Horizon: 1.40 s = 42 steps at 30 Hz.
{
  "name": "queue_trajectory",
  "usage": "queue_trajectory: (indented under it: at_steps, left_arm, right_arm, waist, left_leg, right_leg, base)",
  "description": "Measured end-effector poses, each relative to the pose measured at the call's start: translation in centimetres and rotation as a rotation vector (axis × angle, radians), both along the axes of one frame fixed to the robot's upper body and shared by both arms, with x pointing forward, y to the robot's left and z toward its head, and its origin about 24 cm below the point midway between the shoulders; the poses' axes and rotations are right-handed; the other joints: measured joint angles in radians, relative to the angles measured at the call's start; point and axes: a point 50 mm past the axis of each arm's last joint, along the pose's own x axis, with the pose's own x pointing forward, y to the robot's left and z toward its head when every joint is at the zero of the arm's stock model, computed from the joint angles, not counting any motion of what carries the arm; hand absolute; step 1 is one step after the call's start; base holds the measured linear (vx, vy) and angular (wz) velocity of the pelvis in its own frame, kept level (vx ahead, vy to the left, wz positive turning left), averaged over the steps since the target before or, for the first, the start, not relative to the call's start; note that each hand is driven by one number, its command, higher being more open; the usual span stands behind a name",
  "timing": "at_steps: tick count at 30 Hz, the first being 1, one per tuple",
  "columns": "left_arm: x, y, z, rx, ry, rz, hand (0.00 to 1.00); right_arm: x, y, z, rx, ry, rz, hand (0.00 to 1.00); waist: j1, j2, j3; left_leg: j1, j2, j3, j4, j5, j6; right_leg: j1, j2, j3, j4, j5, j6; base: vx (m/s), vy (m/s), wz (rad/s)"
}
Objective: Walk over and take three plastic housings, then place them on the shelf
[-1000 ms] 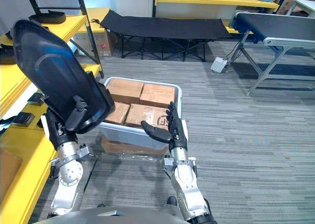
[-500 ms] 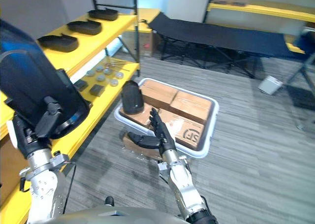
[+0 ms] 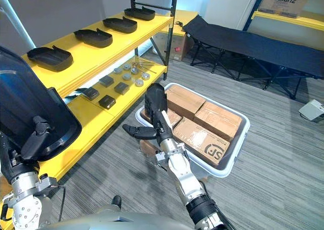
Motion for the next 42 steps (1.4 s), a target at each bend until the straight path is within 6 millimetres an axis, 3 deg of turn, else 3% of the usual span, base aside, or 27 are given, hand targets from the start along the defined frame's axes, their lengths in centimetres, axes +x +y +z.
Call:
queue_trajectory:
  at_steps: [2,4,6,8,12,14,17,19,22,28,32,35,37,38,39,40,41,42]
  left_arm:
    - [0.2,-0.1,0.0,0.0,0.001,-0.021,0.0]
    - [0.9,-0.7,0.2,-0.009,-0.014,-0.075,0.0]
    - [1.2,-1.0,0.2,-0.036,-0.032,-0.112,0.0]
    - [1.2,-1.2,0.1,-0.074,-0.044,-0.118,0.0]
    - [1.4,-1.0,0.3,-0.072,-0.054,-0.122,0.0]
    - [1.9,-1.2,0.7,-0.043,-0.065,-0.188,0.0]
    - [3.3,-2.0,1.7,0.023,-0.098,-0.355,0.0]
    - [3.7,-2.5,2.0,0.038,-0.114,-0.434,0.0]
    - [3.5,-2.9,1.6,0.002,-0.109,-0.455,0.0]
    - [3.0,-2.9,1.1,-0.021,-0.084,-0.428,0.0]
    - [3.0,-2.8,1.1,-0.023,-0.084,-0.406,0.0]
    - [2.8,-2.0,1.3,-0.01,-0.092,-0.38,0.0]
    - [2.6,-1.3,1.4,0.014,-0.09,-0.366,0.0]
    - [2.6,-1.2,1.5,0.016,-0.093,-0.362,0.0]
    - [2.6,-1.1,1.5,0.016,-0.097,-0.352,0.0]
    - [2.6,-1.0,1.6,0.023,-0.098,-0.349,0.0]
    - [2.6,-0.6,1.8,0.04,-0.097,-0.335,0.0]
    - [2.6,-0.4,1.8,0.046,-0.096,-0.324,0.0]
  right_arm:
    - [-0.1,-0.4,-0.1,-0.004,0.004,-0.013,1.0]
    - [-0.2,-1.9,-0.4,-0.003,0.017,-0.08,1.0]
    - [-0.4,-3.0,-0.7,-0.018,0.026,-0.131,1.0]
    - [-0.6,-3.8,-0.9,-0.053,0.025,-0.159,1.0]
    - [-0.5,-3.4,-0.4,-0.025,0.002,-0.113,1.0]
    - [-0.5,-3.2,0.2,-0.007,-0.035,-0.102,1.0]
    - [-0.5,-3.3,0.9,0.01,-0.08,-0.125,1.0]
    - [-0.5,-3.4,0.9,0.011,-0.086,-0.126,1.0]
    - [-0.5,-3.3,0.9,0.005,-0.084,-0.086,1.0]
    - [-0.6,-3.7,0.9,0.016,-0.079,-0.016,1.0]
    - [-0.6,-3.7,1.0,0.048,-0.082,-0.012,1.0]
    - [-0.4,-3.3,1.2,0.084,-0.086,-0.017,1.0]
    - [-0.3,-3.0,1.4,0.106,-0.09,-0.037,1.0]
    - [-0.2,-3.1,1.5,0.107,-0.095,-0.044,1.0]
    - [-0.2,-3.3,1.6,0.107,-0.099,-0.059,1.0]
    - [-0.1,-3.4,1.7,0.109,-0.106,-0.069,1.0]
    - [0.0,-3.3,2.3,0.12,-0.131,-0.075,1.0]
    - [0.1,-3.3,2.6,0.126,-0.145,-0.077,1.0]
  waist:
    - [-0.005,0.002,0.003]
    - [-0.035,0.011,0.032]
    - [-0.045,0.023,0.053]
    - [-0.042,0.036,0.069]
    - [-0.043,0.024,0.078]
    - [-0.053,0.013,0.084]
    - [-0.076,0.002,0.087]
    - [-0.07,0.007,0.089]
    - [-0.052,0.025,0.099]
    - [-0.059,0.022,0.11]
    - [-0.048,0.015,0.134]
    - [-0.025,-0.009,0.153]
    - [-0.007,-0.035,0.163]
    - [-0.008,-0.033,0.165]
    - [-0.008,-0.031,0.163]
    - [-0.007,-0.031,0.161]
    - [-0.003,-0.035,0.158]
    - [-0.006,-0.038,0.16]
  left_leg:
    - [-0.021,-0.001,-0.01,0.009,0.006,0.008]
    - [-0.057,-0.019,0.022,0.01,0.042,0.053]
    - [-0.064,-0.014,0.07,0.009,0.051,0.078]
    - [-0.062,-0.024,0.077,-0.004,0.068,0.073]
    - [-0.049,-0.051,0.071,-0.019,0.068,0.081]
    - [-0.06,-0.07,0.033,-0.017,0.07,0.086]
    - [-0.087,-0.113,-0.072,-0.029,0.098,0.092]
    - [-0.086,-0.126,-0.106,-0.06,0.129,0.085]
    - [-0.086,-0.117,-0.098,-0.062,0.143,0.081]
    - [-0.103,-0.115,-0.084,-0.033,0.119,0.091]
    - [-0.178,-0.12,-0.063,0.108,0.053,0.102]
    - [-0.235,-0.142,-0.059,0.254,-0.029,0.11]
    - [-0.26,-0.153,-0.017,0.356,-0.109,0.127]
    - [-0.266,-0.156,-0.019,0.373,-0.128,0.128]
    - [-0.269,-0.172,-0.041,0.389,-0.144,0.143]
    - [-0.263,-0.178,-0.048,0.381,-0.15,0.152]
    - [-0.249,-0.189,-0.052,0.358,-0.158,0.162]
    - [-0.236,-0.197,-0.057,0.341,-0.159,0.165]
  right_leg:
    - [0.009,0.002,-0.026,0.004,-0.001,0.001]
    - [0.028,-0.014,-0.117,0.044,-0.028,0.008]
    - [0.037,-0.024,-0.155,0.079,-0.048,0.015]
    - [0.034,-0.051,-0.174,0.13,-0.074,0.023]
    - [0.033,-0.093,-0.18,0.193,-0.114,0.03]
    - [0.021,-0.111,-0.155,0.257,-0.168,0.027]
    - [-0.026,-0.098,-0.007,0.367,-0.286,-0.004]
    - [-0.027,-0.098,0.011,0.392,-0.307,0.016]
    - [-0.032,-0.09,0.019,0.39,-0.306,0.019]
    - [-0.044,-0.092,0.032,0.392,-0.312,0.017]
    - [-0.032,-0.107,-0.001,0.398,-0.32,0.022]
    - [0.012,-0.127,-0.047,0.396,-0.329,0.032]
    - [0.059,-0.145,-0.078,0.391,-0.328,0.019]
    - [0.063,-0.152,-0.074,0.423,-0.311,0.008]
    - [0.02,-0.184,-0.037,0.534,-0.257,-0.036]
    - [-0.019,-0.203,0.003,0.605,-0.206,-0.056]
    - [-0.069,-0.223,0.061,0.685,-0.118,-0.063]
    - [-0.097,-0.235,0.098,0.728,-0.067,-0.062]
  base:
    - [0.01,-0.023,0.42]
    - [-0.01,0.006,1.08]
    - [-0.04,0.047,0.88]
    - [-0.05,0.064,0.46]
    - [-0.02,0.033,0.16]
    - [-0.03,0.001,0.57]
    - [-0.07,-0.065,0.98]
    - [-0.05,-0.09,0.71]
    - [-0.03,-0.074,0.03]
    - [-0.05,-0.015,-0.06]
    - [-0.03,0.031,0.22]
    - [0.05,0.068,0.36]
    - [0.11,0.112,0.39]
    - [0.19,0.161,0.55]
    - [0.19,0.195,0.48]
    - [0.24,0.268,0.47]
    - [0.19,0.234,0.23]
    - [0.22,0.193,0.29]
